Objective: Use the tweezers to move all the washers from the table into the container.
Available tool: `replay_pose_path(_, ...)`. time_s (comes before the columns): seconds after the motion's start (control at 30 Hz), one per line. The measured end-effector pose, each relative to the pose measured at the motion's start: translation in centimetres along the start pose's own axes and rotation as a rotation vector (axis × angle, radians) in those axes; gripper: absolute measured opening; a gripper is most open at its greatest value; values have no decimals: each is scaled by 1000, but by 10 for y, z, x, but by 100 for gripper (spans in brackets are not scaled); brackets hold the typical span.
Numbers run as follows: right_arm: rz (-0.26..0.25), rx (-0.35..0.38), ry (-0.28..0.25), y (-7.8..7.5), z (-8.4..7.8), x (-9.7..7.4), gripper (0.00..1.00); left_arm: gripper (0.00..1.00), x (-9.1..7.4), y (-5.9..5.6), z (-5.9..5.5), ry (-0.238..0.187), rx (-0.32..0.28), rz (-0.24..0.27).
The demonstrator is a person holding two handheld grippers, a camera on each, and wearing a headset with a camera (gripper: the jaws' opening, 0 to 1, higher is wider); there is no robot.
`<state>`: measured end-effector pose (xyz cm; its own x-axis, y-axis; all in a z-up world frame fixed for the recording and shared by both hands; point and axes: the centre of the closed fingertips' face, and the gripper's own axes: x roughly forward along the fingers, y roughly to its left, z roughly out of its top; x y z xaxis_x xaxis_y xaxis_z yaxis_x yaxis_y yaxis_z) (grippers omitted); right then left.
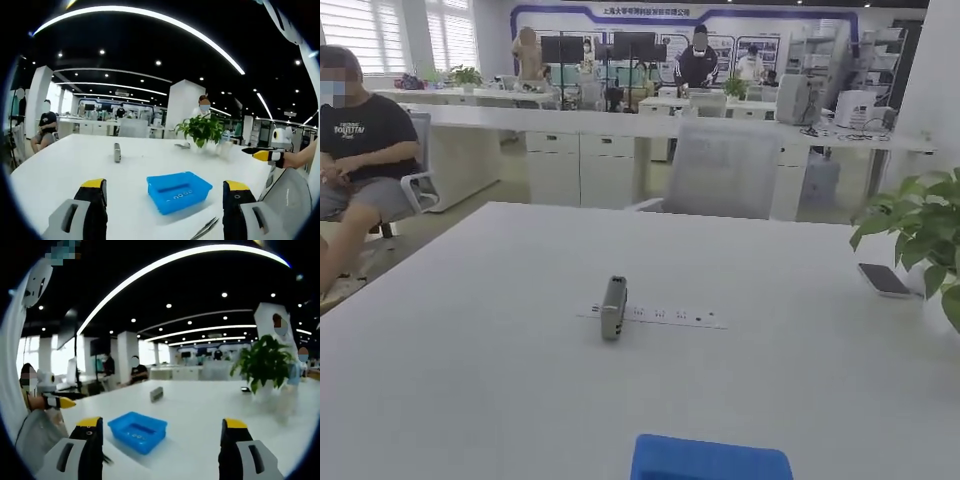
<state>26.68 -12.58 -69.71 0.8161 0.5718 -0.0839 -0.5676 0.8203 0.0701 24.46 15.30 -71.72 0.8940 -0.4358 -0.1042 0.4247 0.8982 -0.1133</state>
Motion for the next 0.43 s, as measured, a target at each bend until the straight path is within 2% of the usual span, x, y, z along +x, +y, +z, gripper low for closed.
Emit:
replay_pose_path(0.2,-13,17,-3,-8,-2,-2,96,99,0,0,-7,36,9,-4)
replay_pose_path(0.43,-27,33,-7,-12,-4,-4,95,99,-1,4,-10,48,2,11)
